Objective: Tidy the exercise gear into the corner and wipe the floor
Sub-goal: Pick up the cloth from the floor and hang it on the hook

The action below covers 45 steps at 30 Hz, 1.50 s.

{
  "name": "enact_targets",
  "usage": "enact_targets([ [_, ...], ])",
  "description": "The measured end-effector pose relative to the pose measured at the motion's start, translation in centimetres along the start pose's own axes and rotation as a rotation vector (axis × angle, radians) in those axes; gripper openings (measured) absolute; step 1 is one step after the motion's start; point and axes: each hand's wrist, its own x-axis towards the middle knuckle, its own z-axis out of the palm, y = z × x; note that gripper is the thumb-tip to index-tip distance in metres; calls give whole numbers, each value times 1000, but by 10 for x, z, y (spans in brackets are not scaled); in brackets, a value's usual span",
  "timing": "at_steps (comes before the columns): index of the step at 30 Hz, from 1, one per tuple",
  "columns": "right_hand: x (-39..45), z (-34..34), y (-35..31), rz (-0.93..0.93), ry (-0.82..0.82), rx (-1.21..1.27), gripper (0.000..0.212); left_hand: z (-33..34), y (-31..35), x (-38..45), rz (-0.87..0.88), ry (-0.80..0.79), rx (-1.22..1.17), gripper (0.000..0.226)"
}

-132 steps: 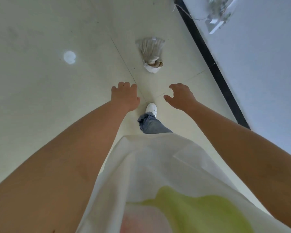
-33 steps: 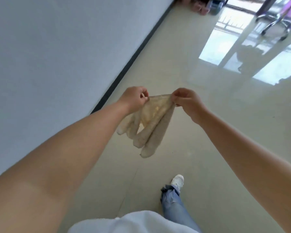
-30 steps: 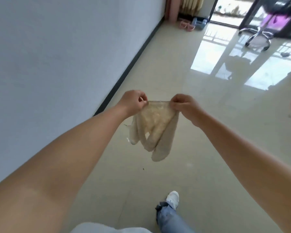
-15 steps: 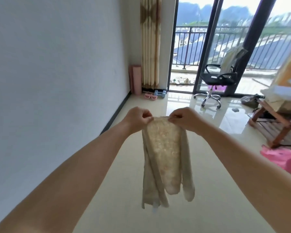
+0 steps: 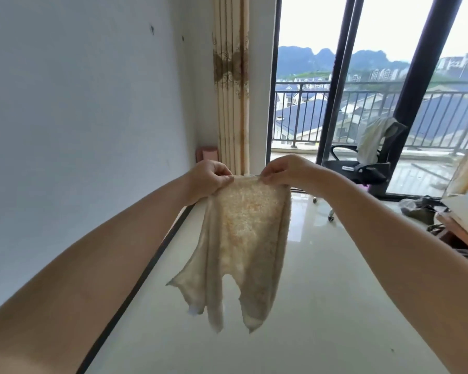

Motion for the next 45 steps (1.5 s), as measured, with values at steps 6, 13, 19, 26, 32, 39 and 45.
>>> enact_targets([
  [6,139,-52,64,-145,38,-236,19,18,-3,150,11,151,78,20],
  [13,305,-119,133,-282,93,-428,22,47,-1,320,36,360,287,20],
  [19,449,-151,157,-319,89,-593,23,34,0,453,-53,422,450,23],
  [26,616,-166,178,-363,56,-732,25,0,-44,615,-99,417,553,22],
  [32,770,-191,168,-467,-9,-697,27,-64,-74,752,-95,479,513,23],
  [39,936,-195,155,-677,15,-683,20,-137,-115,886,-119,595,522,21],
  [45,1094,-188,144,-861,85,-621,27,-193,-151,991,-118,714,580,19],
])
